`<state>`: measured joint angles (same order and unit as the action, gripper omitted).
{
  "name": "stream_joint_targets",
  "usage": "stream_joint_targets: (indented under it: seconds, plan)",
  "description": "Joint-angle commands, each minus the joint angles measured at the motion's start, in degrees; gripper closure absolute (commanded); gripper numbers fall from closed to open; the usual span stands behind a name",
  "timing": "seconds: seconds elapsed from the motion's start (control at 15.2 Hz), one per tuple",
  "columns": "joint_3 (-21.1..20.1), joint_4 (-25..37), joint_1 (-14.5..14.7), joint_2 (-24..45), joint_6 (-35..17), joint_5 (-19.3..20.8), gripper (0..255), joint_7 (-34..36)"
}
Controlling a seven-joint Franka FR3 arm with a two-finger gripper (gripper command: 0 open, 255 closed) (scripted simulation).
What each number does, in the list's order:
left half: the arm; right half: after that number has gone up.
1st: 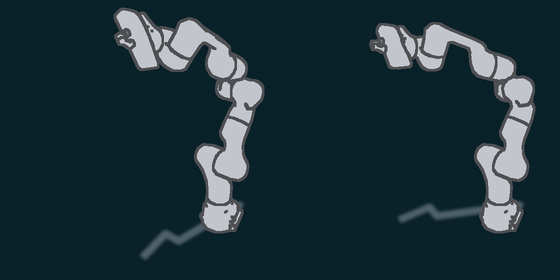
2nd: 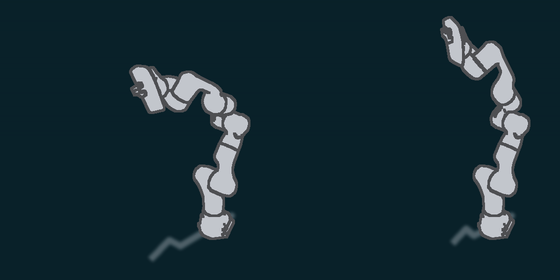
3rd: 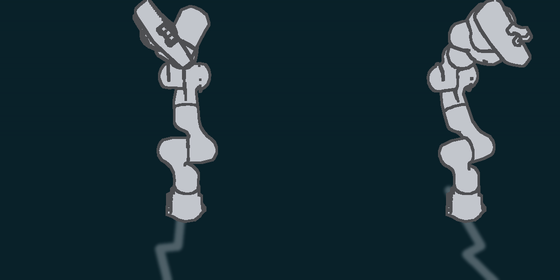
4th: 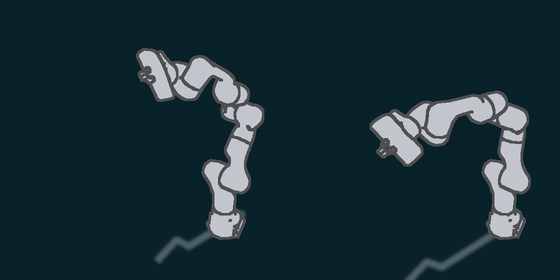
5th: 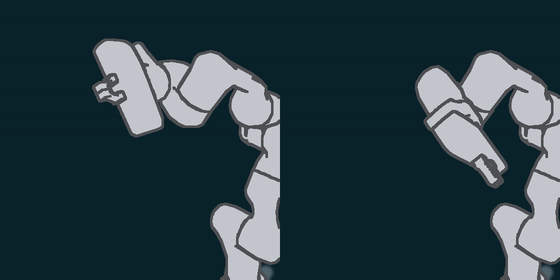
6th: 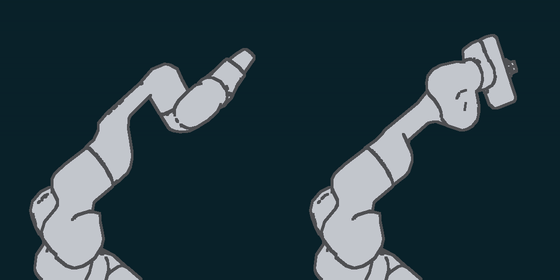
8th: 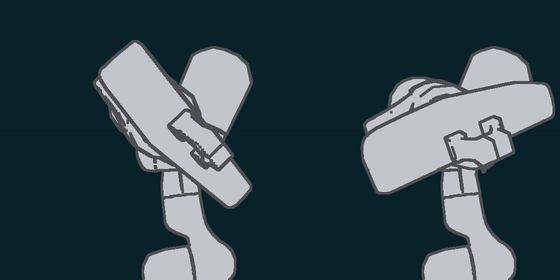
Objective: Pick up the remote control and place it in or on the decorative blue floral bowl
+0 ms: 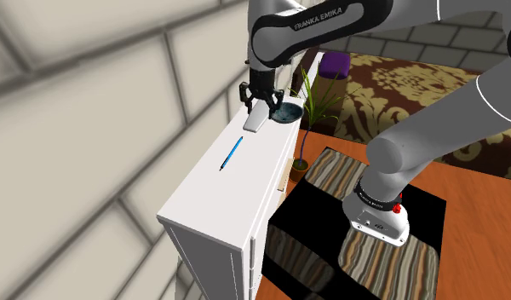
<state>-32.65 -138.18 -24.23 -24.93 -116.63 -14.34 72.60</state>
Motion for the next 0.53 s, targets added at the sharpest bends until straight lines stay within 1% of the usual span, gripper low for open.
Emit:
stream_joint_targets:
  seconds: [0.0,0.46]
  plan:
    - [1.77,-0.31,-0.74,-0.47,0.44,0.5,255,-2.23]
    - [9.18,-1.38,-5.06,-0.12,0.07,3.71,255,-12.06]
